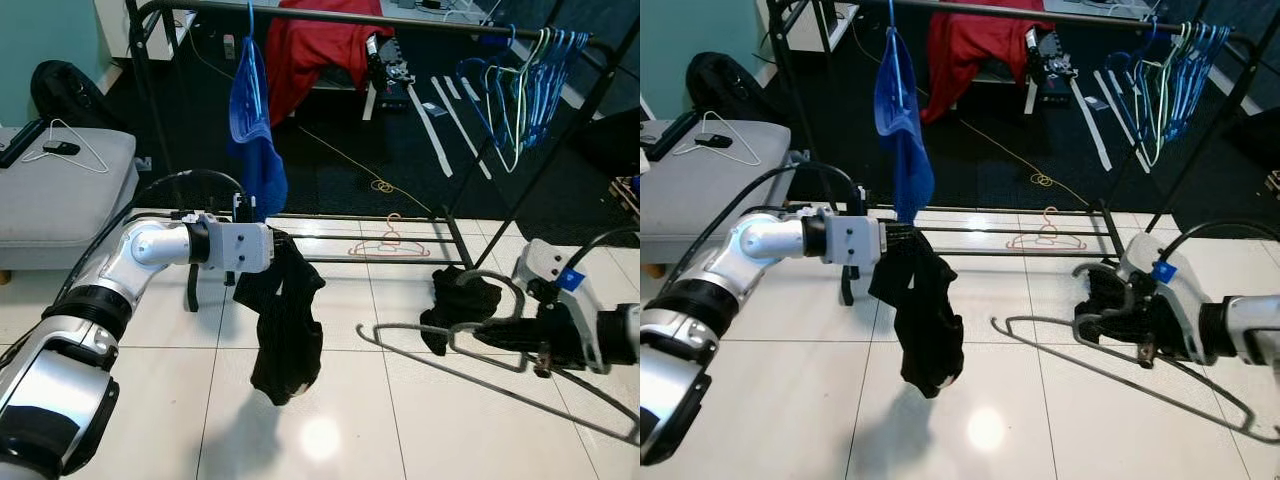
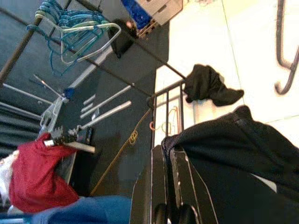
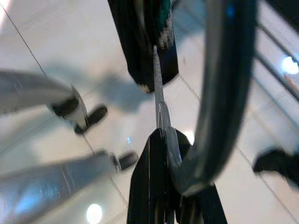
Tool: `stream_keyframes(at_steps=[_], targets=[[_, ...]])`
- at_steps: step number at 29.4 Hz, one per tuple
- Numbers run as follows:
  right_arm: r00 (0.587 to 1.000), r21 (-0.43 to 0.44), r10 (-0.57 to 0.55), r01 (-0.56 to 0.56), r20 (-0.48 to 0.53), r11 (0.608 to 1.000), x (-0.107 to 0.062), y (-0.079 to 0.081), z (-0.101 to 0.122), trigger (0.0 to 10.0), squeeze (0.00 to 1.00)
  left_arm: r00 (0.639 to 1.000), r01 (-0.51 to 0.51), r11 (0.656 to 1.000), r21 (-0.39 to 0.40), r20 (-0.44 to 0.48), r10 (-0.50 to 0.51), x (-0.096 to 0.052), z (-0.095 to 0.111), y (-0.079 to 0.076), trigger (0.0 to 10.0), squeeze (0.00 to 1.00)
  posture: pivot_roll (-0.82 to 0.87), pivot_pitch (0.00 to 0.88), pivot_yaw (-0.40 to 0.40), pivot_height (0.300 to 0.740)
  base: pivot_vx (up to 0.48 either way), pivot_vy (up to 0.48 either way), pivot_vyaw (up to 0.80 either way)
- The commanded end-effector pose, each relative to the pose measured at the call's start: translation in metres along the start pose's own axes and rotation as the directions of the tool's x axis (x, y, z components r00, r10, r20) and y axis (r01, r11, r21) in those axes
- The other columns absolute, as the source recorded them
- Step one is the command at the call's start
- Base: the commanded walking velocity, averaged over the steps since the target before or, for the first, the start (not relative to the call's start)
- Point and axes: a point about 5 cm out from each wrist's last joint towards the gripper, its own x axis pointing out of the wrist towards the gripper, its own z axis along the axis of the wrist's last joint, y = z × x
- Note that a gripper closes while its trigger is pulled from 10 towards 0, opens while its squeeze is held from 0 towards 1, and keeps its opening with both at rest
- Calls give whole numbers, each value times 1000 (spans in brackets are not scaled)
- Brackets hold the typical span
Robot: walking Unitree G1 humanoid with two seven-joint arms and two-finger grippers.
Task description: Hang hanger
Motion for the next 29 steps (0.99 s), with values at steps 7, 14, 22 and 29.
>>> stream_keyframes(at_steps=[7,14,22,29], targets=[[998,2,13,-14,62,1000,18,0,1,10000,0,997,-11,1000,-1,76,11,6,12,-1,10000,0,-60,226,-47,740,0,0,0],[996,2,19,-19,82,1000,30,-1,3,10000,0,995,-25,1000,-17,91,26,8,16,5,10000,0,-58,235,-47,740,0,0,0],[995,4,28,-29,94,1000,34,0,5,10000,0,994,-33,999,-24,101,36,9,20,10,10000,0,-58,240,-47,740,0,0,0],[995,11,45,-46,91,999,35,2,5,10000,0,994,-41,999,-34,104,44,9,22,14,10000,0,-58,244,-48,740,0,0,0]])
